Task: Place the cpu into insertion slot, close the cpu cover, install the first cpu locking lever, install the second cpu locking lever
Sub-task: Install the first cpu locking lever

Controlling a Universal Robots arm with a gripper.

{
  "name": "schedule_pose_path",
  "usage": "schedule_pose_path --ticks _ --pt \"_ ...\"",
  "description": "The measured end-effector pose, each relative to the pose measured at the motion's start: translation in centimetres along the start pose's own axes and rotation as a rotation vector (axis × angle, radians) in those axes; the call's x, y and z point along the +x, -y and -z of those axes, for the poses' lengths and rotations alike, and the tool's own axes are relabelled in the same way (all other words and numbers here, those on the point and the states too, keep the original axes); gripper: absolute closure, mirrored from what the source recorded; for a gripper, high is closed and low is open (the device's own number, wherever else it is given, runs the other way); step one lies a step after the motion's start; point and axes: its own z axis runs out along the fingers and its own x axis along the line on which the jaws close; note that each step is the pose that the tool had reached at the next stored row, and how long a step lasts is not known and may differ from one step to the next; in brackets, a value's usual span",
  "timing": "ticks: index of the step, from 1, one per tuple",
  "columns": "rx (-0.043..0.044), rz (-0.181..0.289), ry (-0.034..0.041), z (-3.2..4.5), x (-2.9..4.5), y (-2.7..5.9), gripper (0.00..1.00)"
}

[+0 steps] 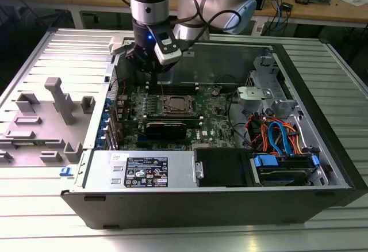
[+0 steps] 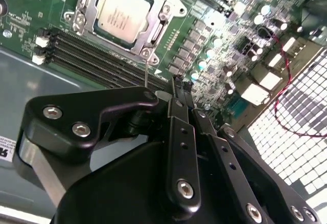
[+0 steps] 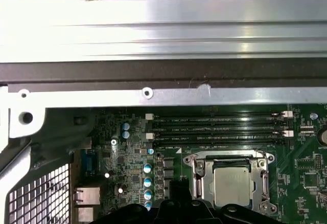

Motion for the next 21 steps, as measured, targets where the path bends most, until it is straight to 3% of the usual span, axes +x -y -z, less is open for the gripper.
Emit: schedule_pose_path --ticks 21 --pt "-0.0002 0.014 -0.0004 -0.13 -0.76 -0.85 0.89"
